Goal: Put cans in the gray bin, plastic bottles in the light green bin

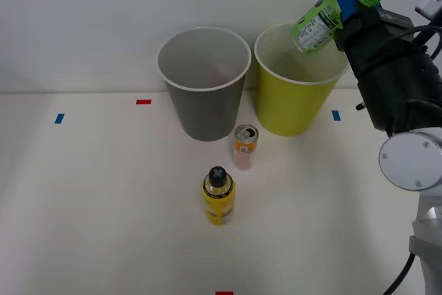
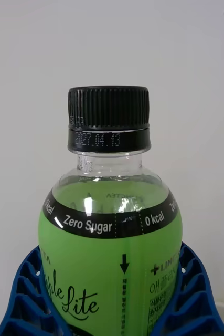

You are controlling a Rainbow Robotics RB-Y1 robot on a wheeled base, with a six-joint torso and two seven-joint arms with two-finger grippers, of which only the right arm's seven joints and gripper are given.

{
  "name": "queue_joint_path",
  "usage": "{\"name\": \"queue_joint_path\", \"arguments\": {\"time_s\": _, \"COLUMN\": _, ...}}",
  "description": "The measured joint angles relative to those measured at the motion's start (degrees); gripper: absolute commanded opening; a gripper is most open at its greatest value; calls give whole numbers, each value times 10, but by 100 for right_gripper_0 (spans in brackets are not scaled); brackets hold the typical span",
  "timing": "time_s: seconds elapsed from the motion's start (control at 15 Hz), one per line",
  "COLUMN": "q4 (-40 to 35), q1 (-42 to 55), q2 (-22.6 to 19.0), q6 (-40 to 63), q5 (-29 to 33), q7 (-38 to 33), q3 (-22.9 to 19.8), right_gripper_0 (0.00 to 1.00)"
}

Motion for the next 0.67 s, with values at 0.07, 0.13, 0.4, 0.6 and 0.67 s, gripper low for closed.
{"name": "queue_joint_path", "arguments": {"time_s": 0.07, "q4": 26, "q1": -23, "q2": 2, "q6": 0, "q5": 5, "q7": 3, "q3": 0, "right_gripper_0": 0}}
{"name": "queue_joint_path", "arguments": {"time_s": 0.13, "q4": 47, "q1": -40, "q2": 2, "q6": 0, "q5": 11, "q7": 7, "q3": 0, "right_gripper_0": 0}}
{"name": "queue_joint_path", "arguments": {"time_s": 0.4, "q4": 102, "q1": -78, "q2": -2, "q6": 1, "q5": 88, "q7": 15, "q3": 11, "right_gripper_0": 0}}
{"name": "queue_joint_path", "arguments": {"time_s": 0.6, "q4": 120, "q1": -89, "q2": 0, "q6": 1, "q5": 119, "q7": 12, "q3": 13, "right_gripper_0": 0}}
{"name": "queue_joint_path", "arguments": {"time_s": 0.67, "q4": 120, "q1": -90, "q2": 0, "q6": 1, "q5": 116, "q7": 11, "q3": 14, "right_gripper_0": 0}}
